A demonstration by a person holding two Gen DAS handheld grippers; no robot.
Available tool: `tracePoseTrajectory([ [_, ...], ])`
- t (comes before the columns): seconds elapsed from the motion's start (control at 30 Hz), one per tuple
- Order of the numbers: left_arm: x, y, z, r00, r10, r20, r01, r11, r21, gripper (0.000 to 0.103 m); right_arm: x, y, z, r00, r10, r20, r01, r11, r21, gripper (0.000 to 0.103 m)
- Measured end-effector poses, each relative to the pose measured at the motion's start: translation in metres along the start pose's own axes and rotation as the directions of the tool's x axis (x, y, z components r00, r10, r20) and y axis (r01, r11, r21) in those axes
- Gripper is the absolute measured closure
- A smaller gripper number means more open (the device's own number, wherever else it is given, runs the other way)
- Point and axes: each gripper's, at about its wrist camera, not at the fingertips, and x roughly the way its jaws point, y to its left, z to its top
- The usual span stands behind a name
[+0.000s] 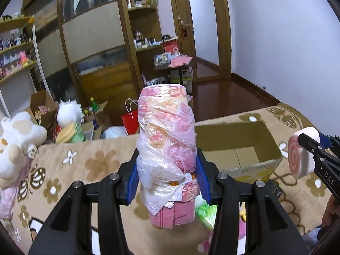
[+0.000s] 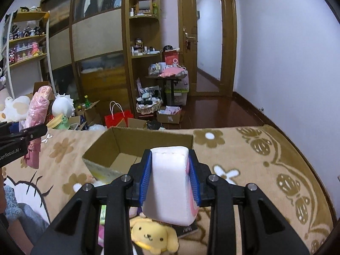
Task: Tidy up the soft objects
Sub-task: 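Lift the pink wrapped roll with the left gripper while the right gripper lifts the cushion, then lower both held items into the cardboard box and open both grippers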
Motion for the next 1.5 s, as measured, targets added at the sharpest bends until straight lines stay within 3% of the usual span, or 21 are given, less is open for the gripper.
tracePoseTrajectory([
  [0.4,0.039,-0.021,0.028,0.999,-0.044,0.006,0.044,0.999,0.019,0.057,0.034,-0.002,0.026,0.999,0.031,0.032,-0.030,0.999,-0.019,0.068],
  [0.9,0.084,-0.044,0.016,0.995,-0.100,-0.026,0.101,0.994,0.035,0.057,0.074,-0.005,0.024,0.998,0.070,-0.001,-0.070,0.997,-0.020,0.067],
  [1.1,0.106,-0.056,0.005,0.989,-0.124,-0.078,0.129,0.990,0.058,0.057,0.084,-0.009,0.020,0.993,0.114,-0.016,-0.114,0.993,0.009,0.065],
  [1.27,0.125,-0.062,-0.008,0.982,-0.112,-0.154,0.125,0.989,0.077,0.056,0.091,-0.009,0.014,0.988,0.152,-0.034,-0.152,0.988,0.020,0.064],
  [1.5,0.132,-0.059,-0.013,0.978,-0.087,-0.190,0.102,0.992,0.070,0.050,0.097,-0.008,0.008,0.983,0.173,-0.069,-0.171,0.985,0.036,0.060],
])
